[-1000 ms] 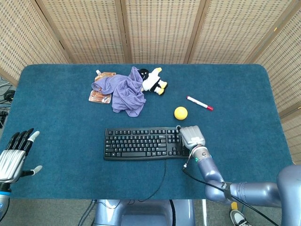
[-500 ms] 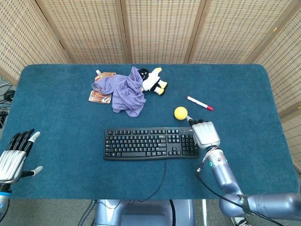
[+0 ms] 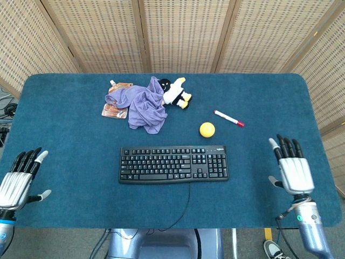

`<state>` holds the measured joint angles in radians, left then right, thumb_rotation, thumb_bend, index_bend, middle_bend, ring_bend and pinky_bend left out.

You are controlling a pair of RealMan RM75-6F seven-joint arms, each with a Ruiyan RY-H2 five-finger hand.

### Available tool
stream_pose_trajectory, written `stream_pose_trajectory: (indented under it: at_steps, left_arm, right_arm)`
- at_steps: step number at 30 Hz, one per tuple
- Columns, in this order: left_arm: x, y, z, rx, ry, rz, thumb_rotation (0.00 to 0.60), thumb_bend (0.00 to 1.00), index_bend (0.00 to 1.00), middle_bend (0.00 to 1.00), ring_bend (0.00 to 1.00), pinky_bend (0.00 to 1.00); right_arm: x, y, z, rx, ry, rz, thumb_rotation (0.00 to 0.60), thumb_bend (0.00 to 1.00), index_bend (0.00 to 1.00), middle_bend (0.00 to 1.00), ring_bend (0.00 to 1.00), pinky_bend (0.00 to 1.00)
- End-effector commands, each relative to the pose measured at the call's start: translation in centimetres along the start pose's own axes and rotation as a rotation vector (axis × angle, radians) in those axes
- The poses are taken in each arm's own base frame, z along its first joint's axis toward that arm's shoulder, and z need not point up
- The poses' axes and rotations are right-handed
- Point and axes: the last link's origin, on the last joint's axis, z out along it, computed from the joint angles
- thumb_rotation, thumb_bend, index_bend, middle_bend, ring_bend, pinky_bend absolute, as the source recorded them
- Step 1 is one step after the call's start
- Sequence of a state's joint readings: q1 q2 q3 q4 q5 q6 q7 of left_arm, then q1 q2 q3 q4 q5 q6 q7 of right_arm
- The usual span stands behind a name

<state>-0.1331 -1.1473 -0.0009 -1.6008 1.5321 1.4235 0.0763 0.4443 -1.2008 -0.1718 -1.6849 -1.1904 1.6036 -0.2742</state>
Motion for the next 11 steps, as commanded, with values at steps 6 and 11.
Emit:
stream_pose_trajectory:
  at_steps: [6, 11]
  left_arm:
    - [-0.2, 0.2, 0.1, -0.015, 0.017, 0.0, 0.6, 0.03, 0.0, 0.0, 0.0, 0.0]
    - [-0.2, 0.3, 0.0, -0.023, 0.019, 0.002, 0.6, 0.03, 0.0, 0.0, 0.0, 0.0]
  right_arm:
    - [-1.4, 5.5, -5.1, -0.033, 0.117, 0.002, 0.6, 0.0, 0.0, 0.0, 0.0, 0.0]
    - [-1.0, 5.8, -5.4, -0.042, 0.141, 0.016, 0.6, 0.0, 0.0, 0.0, 0.0, 0.0]
